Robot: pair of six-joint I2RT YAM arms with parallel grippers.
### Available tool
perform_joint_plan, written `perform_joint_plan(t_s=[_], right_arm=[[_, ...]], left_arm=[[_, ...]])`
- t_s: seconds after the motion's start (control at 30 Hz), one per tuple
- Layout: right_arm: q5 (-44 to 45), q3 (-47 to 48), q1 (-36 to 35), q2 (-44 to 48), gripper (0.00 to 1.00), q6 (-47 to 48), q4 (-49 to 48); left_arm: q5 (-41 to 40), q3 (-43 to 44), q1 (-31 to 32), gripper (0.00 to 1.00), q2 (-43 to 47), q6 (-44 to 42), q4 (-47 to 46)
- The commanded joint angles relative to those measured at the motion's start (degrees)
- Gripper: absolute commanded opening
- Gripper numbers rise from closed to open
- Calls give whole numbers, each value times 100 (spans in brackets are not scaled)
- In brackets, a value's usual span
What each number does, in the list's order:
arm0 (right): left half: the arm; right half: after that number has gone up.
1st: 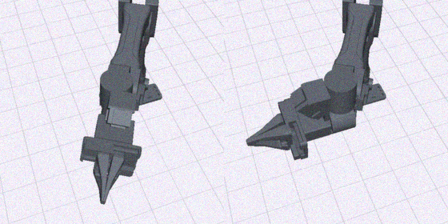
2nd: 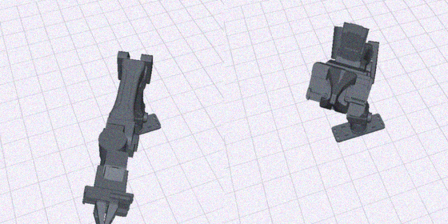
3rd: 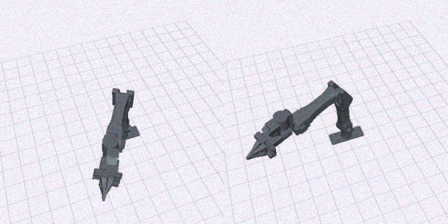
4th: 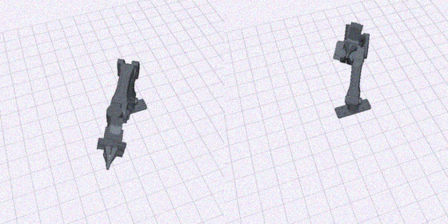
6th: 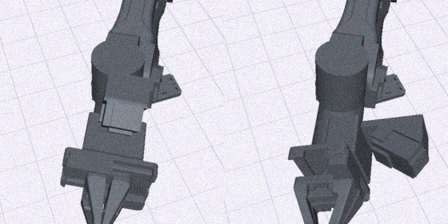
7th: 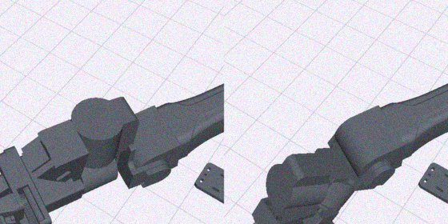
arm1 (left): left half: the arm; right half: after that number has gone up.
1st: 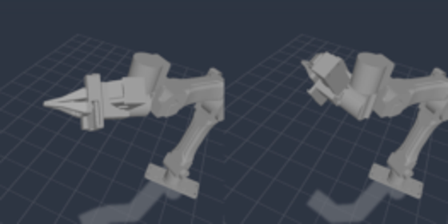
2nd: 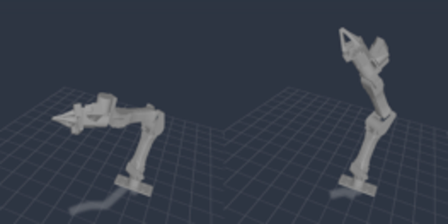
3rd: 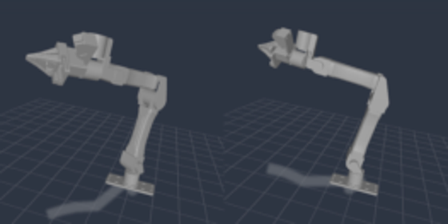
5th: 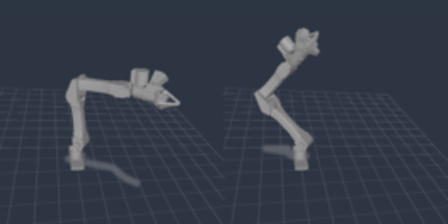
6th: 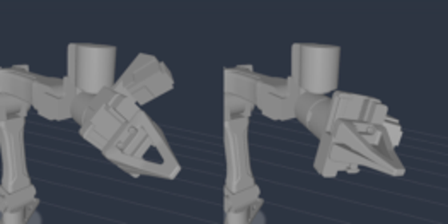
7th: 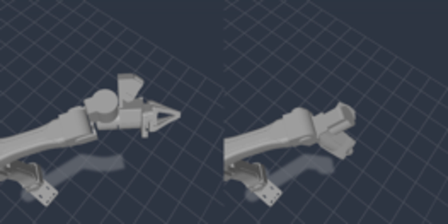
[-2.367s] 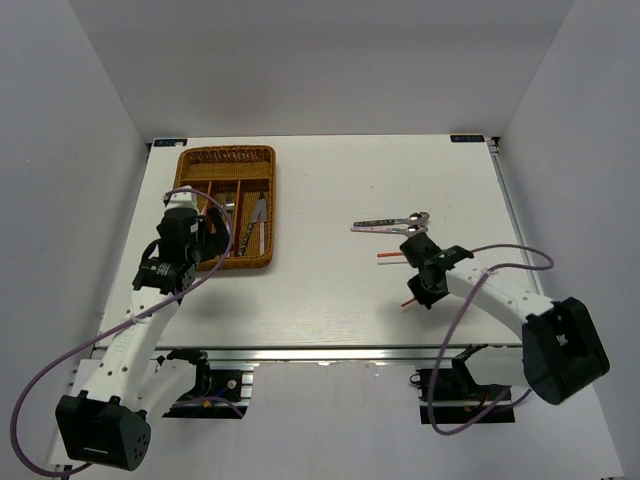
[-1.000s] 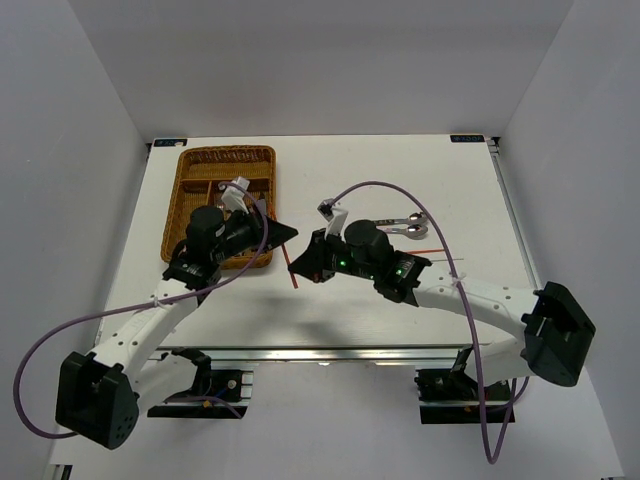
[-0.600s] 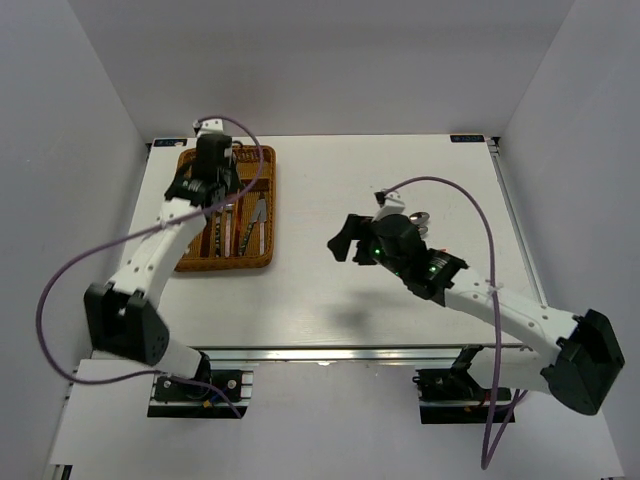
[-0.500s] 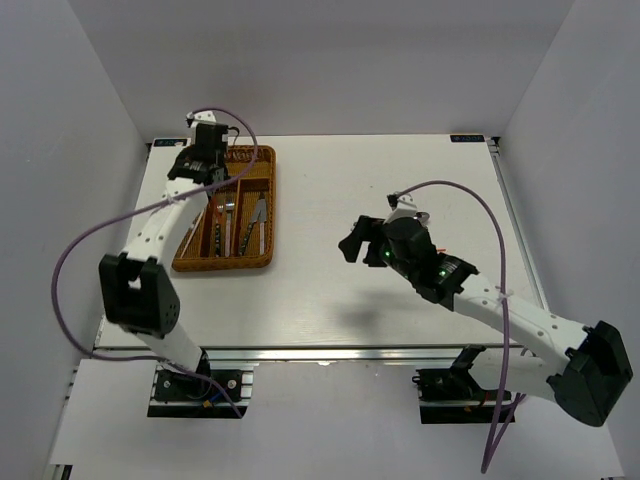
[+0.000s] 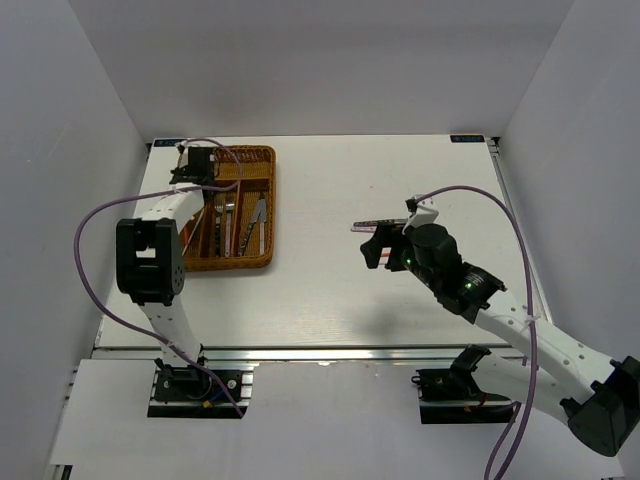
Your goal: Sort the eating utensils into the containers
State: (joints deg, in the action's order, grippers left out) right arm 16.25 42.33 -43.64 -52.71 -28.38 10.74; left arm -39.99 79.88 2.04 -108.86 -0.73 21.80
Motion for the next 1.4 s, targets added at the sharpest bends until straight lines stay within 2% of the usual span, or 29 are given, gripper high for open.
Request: perform_joint_plan(t_s=[0.0,0.03,0.07,0.17,0.33,0.37,0.5,0.6,0.63,0.67,0.7,0.73,0.8,0.9,0.93,1.03,1.37], right_arm=[[-96,258,22,24,89,333,-37],[-96,293,22,6,89,333,-55],[-87,311,39,-20,89,316,-63],[1,451,135,-239,89,124,94],[350,759,382,-766,89,-430,777],[526,986,495,-898,89,-632,998],[844,1663,874,-1889,89,-1570,1956],[1178,2146,1129,-2505,89,-2266,2896],[1300,2183,1164,-2621,87,-2695,3046],[1511,2192,1217,-2709,85,-2916,3204],[1574,2157,1243,-2849,81,-3101,3232],[1618,2140,1261,-2920,71,-3364,3250],[1636,2139,1358,-3122,60,-3716,3520],[1644,2140,1402,-3342,59,-4411,3776],[1671,2105,1402,-3369,54,-4535,3890],[1688,1999,1419,-3483,53,-5001,4023],[1469,2455,1911,-4466,54,-5037,4067]], left_arm=[[44,-402,42,20,435,-15,-554],[35,-507,42,27,479,20,-624],[70,-578,42,42,506,20,-685],[-79,-333,42,64,550,231,-274],[-229,-139,50,86,1224,450,112],[-185,-78,59,97,1375,547,244],[437,90,77,98,2314,1344,1000],[1254,-620,86,98,3552,1724,1143],[1700,-1284,86,98,3921,1726,916],[1809,-1604,94,98,4612,1726,827],[1906,-1920,94,98,4941,1760,756],[1959,-2193,94,98,5223,1787,634],[2082,-2888,156,98,5916,1787,527],[2021,-3513,314,98,6297,1770,360],[2030,-3610,340,98,6307,1796,369],[2398,-3637,428,98,6105,1814,438],[2434,-3663,692,98,6210,1813,421]])
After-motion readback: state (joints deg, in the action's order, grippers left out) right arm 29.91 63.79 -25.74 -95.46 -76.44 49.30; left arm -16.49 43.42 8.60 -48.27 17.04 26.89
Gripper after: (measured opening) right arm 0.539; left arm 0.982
